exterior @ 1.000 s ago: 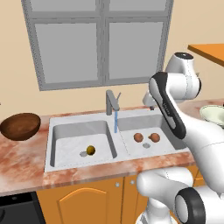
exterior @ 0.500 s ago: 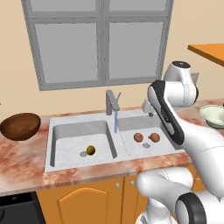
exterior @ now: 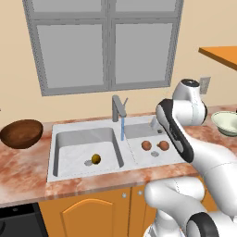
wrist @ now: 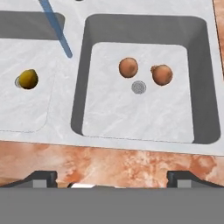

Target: Pick the onions from the sink and place them in one bowl. Place the lemon in the other bowl. Then turn off the sink faucet.

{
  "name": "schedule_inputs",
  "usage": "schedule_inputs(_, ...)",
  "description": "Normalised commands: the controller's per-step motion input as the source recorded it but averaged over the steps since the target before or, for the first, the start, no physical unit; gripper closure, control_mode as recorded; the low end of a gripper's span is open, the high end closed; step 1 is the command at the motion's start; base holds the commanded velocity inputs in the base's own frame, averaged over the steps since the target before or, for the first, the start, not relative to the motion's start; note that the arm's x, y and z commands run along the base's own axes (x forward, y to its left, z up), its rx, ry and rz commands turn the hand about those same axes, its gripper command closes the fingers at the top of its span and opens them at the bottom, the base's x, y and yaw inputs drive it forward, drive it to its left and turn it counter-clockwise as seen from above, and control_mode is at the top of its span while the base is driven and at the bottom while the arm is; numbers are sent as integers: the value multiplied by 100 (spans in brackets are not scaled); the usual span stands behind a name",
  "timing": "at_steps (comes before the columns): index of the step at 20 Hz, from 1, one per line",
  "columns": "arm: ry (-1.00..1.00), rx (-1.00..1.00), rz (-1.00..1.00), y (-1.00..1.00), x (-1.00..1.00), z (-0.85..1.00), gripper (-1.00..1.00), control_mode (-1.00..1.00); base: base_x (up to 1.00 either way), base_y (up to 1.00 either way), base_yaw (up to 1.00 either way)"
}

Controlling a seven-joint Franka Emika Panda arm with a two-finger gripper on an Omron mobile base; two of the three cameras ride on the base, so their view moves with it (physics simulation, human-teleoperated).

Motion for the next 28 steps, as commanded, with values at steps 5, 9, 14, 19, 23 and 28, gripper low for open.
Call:
schedule_inputs(5, 0, 0, 0, -8, 1, -42, -100, -100, 0, 0, 0)
schedule_inputs(9, 0, 0, 0, -2, 8, -37, -100, -100, 0, 0, 0)
schedule_inputs(14, 0, 0, 2, 0, 22, -28, -100, -100, 0, 0, 0)
schedule_inputs(19, 0, 0, 3, 0, 25, -22, -100, -100, 0, 0, 0)
schedule_inputs(23, 0, 0, 2, -3, 28, -19, -100, -100, 0, 0, 0)
schedule_inputs(28, 0, 0, 0, -3, 22, -11, -100, -100, 0, 0, 0)
